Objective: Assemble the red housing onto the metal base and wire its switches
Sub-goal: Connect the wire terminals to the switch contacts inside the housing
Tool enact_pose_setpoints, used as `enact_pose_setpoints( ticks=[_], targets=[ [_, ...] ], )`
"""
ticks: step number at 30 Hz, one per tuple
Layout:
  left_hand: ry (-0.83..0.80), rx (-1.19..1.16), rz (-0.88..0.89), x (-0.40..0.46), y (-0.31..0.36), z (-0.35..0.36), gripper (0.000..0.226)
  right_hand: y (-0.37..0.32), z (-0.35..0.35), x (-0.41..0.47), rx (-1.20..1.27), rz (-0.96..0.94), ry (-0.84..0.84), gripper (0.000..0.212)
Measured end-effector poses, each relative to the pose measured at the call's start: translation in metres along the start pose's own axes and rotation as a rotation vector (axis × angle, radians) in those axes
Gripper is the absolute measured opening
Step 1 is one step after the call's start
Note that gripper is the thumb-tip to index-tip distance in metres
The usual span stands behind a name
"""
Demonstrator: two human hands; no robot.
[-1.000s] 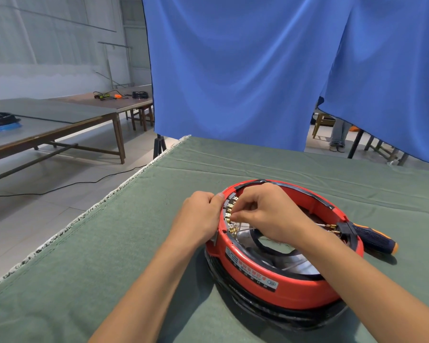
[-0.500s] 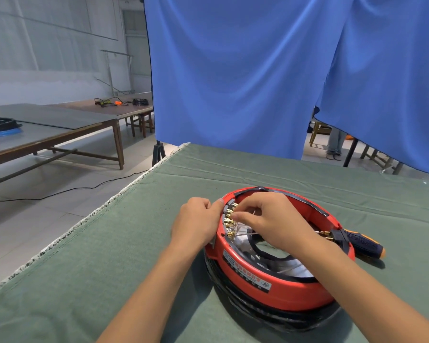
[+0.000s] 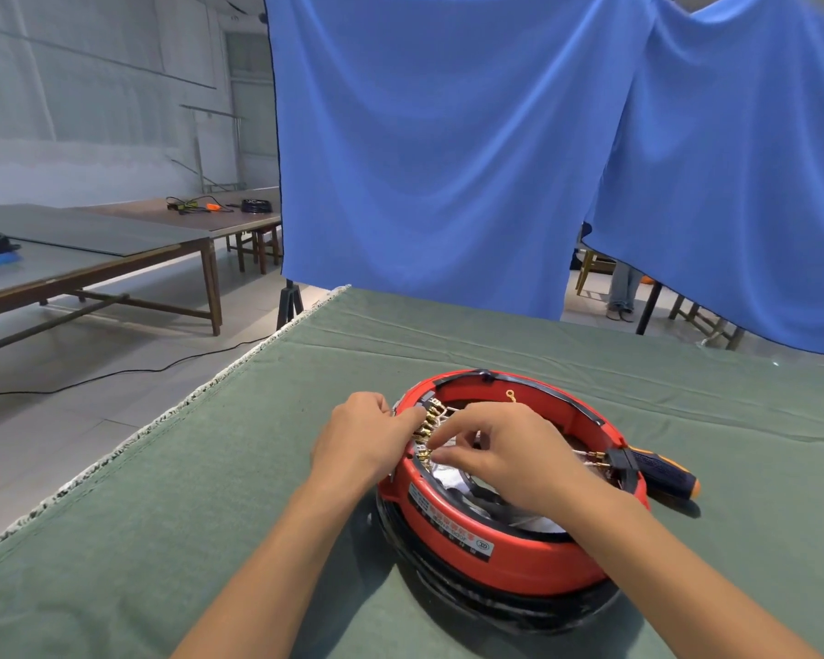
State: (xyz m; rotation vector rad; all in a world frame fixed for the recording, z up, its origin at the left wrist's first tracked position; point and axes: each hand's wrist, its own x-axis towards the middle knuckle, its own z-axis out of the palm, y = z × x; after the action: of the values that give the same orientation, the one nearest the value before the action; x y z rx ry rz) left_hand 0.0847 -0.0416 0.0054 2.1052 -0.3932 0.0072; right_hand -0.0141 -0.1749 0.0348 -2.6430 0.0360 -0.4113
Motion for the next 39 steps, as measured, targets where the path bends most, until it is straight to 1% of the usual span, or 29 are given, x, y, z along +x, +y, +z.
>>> enact_pose_setpoints(
  ticks=[5,7,15,19,22,39],
  targets=[
    [0.006,-0.033,0.030,0.0015,-0.0029,0.0022,0.042,-0.0048,-0.0008,0.0061,-0.222,-0.037,-0.007,0.014],
    [-0.006,-0.034,0.040,0.0026,-0.0033,0.0019,0.042,-0.0045,-0.0018,0.0080,-0.266,-0.053,-0.021,0.015],
    [-0.038,-0.056,0.052,0.0069,-0.0068,0.0014,0.042,0.0014,-0.0040,0.0069,-0.128,-0.103,-0.040,0.011],
    [-0.054,-0.062,0.055,0.0078,-0.0072,0.0015,0.043,0.0015,-0.0052,0.0035,-0.150,-0.142,-0.016,0.012],
    [-0.072,-0.074,0.051,0.0084,-0.0076,0.0017,0.042,0.0024,-0.0077,0.0004,-0.142,-0.128,0.013,0.011],
    [-0.066,-0.080,0.045,0.0046,-0.0042,0.0013,0.043,-0.0017,0.0011,0.0047,-0.148,-0.148,0.029,0.011]
  ],
)
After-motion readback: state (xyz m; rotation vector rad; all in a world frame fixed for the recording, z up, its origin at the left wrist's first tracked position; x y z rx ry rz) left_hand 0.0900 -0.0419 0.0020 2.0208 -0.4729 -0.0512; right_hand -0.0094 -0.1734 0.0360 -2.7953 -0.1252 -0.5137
